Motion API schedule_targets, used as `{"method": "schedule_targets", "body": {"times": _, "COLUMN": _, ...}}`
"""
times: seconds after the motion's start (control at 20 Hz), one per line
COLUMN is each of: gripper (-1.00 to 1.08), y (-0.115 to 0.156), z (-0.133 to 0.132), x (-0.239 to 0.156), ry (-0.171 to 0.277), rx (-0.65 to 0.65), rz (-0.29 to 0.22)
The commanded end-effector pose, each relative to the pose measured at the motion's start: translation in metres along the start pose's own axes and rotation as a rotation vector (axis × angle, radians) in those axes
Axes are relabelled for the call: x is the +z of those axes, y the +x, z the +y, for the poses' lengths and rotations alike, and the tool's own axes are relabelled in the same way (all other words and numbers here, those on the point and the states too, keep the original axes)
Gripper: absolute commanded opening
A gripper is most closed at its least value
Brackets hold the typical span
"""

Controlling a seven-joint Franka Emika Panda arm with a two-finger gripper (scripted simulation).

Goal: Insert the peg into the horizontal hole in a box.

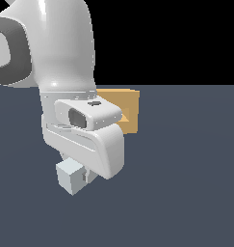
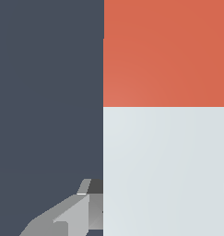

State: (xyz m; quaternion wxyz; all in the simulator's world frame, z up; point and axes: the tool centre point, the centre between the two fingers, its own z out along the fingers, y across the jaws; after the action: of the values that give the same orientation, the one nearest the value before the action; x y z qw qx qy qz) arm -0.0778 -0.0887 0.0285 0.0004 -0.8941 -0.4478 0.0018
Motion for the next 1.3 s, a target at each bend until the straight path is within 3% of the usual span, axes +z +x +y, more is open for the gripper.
{"method": "schedule_targets", "body": {"times": 0.0, "gripper": -1.00, "y": 0.011, "z": 0.008, "x": -0.005, "ry": -0.004, "rx": -0.056, "rz": 0.001}}
{"method": "schedule_targets", "body": {"times": 0.75, "gripper": -1.00, "y": 0.120, "z": 0.037, "x": -0.039, "ry": -0.005, "rx": -0.586, "rz": 0.001}}
{"method": "schedule_targets", "body": {"times": 1.25, "gripper": -1.00, "y": 0.160, "z": 0.031, "x": -0.050, "ry": -0.004, "rx": -0.769, "rz": 0.002}}
